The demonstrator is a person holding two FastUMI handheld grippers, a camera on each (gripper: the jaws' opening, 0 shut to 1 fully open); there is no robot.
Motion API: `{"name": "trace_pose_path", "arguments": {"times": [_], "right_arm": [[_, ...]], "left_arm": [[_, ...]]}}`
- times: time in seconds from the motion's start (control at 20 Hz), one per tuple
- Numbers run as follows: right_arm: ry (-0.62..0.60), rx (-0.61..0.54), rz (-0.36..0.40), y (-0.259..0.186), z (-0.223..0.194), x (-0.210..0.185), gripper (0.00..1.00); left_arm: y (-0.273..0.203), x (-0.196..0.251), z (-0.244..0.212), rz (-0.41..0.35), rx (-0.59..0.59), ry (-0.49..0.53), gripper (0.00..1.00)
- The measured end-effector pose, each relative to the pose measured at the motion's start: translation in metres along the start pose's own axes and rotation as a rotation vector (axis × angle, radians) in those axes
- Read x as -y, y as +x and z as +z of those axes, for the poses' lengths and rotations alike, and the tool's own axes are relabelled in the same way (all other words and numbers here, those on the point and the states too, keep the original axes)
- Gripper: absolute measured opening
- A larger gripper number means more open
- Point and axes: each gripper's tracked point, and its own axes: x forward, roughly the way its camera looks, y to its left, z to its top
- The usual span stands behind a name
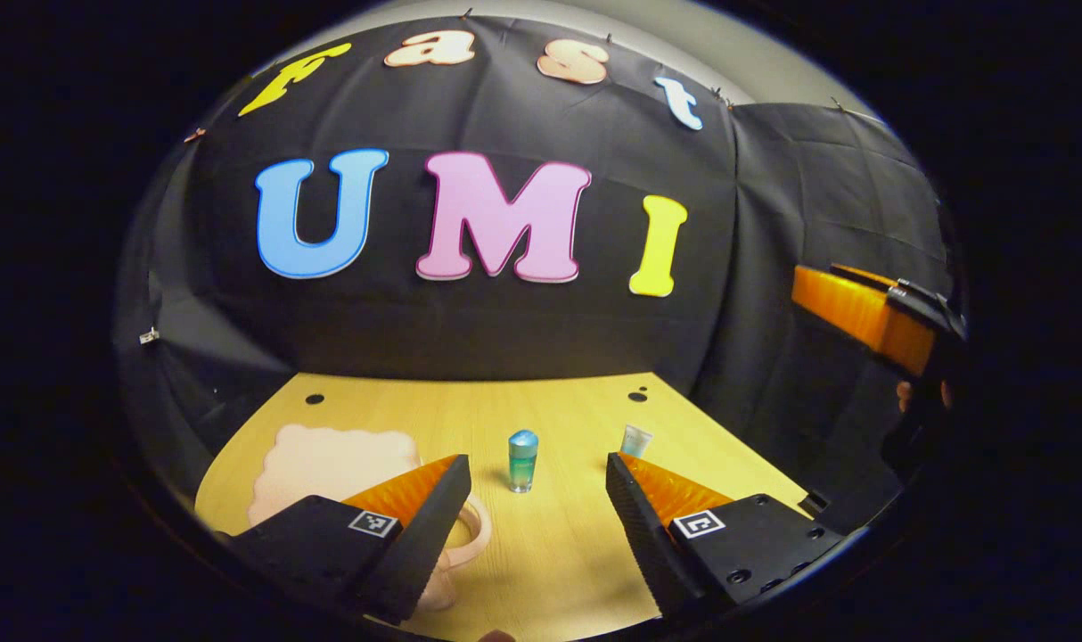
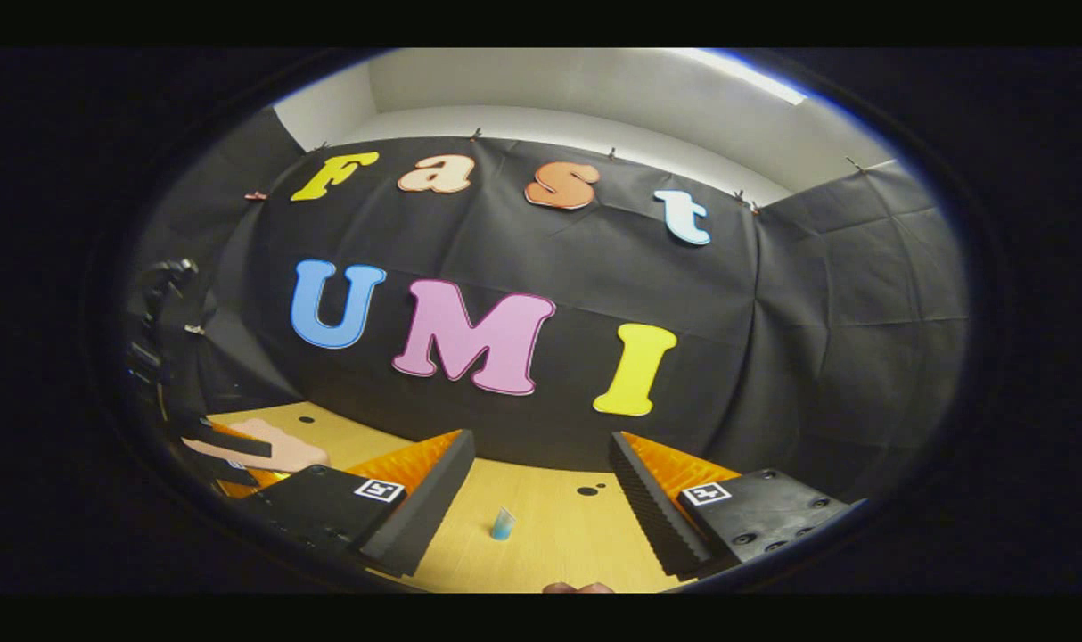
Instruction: First open the suitcase, pack the skin care products into it, and then close the suitcase.
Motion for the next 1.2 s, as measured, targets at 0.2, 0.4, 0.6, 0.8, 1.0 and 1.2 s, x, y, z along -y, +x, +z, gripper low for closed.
{"name": "trace_pose_path", "arguments": {"times": [0.2, 0.4, 0.6, 0.8, 1.0, 1.2], "right_arm": [[0.089, -0.018, 0.027, 0.018, -0.022, 0.016, 0.97], [0.127, -0.087, -0.004, 0.036, -0.065, 0.055, 0.96], [0.122, -0.120, -0.033, 0.040, -0.091, 0.093, 0.97], [0.143, -0.180, -0.087, 0.044, -0.120, 0.124, 0.97], [0.157, -0.196, -0.114, 0.049, -0.127, 0.139, 0.97], [0.163, -0.212, -0.118, 0.050, -0.134, 0.148, 0.97]], "left_arm": [[0.037, -0.011, -0.052, 0.062, -0.227, -0.052, 0.97], [0.074, -0.034, -0.094, 0.155, -0.426, -0.084, 0.97], [0.107, -0.051, -0.115, 0.214, -0.538, -0.128, 0.96], [0.131, -0.059, -0.127, 0.225, -0.612, -0.042, 0.92], [0.142, -0.057, -0.147, 0.178, -0.702, -0.007, 0.75], [0.143, -0.058, -0.151, 0.157, -0.718, -0.034, 0.18]]}}
